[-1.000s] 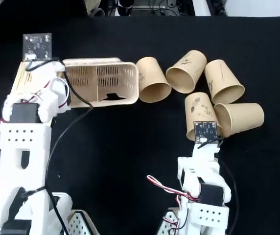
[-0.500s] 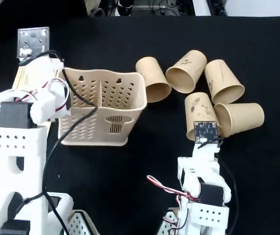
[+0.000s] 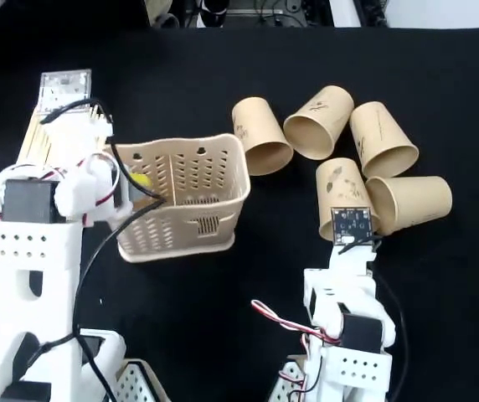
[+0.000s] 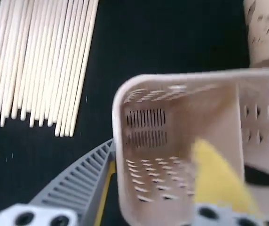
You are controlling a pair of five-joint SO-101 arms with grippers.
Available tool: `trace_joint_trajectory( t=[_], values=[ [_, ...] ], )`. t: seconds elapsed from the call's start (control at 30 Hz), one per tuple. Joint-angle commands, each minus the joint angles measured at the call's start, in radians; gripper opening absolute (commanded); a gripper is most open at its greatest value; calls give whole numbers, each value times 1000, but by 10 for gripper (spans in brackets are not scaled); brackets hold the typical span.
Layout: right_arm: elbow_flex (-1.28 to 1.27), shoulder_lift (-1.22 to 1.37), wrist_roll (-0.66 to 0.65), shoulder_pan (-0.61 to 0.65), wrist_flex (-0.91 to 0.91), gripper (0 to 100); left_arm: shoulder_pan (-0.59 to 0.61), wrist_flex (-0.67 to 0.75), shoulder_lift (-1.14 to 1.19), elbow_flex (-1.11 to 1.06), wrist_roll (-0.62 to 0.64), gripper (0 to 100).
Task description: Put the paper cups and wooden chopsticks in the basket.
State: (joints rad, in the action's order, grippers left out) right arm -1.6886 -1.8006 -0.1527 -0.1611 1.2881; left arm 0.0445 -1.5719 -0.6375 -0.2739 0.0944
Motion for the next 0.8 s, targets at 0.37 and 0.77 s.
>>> trace_joint_trajectory(
  t=[0.37, 0.77],
  values=[
    [24, -71, -577, -6, 3, 60, 4, -189, -129, 437, -3, 363],
    [535, -71, -778, 141, 137, 60, 526, -130, -605, 105, -127, 363]
  ],
)
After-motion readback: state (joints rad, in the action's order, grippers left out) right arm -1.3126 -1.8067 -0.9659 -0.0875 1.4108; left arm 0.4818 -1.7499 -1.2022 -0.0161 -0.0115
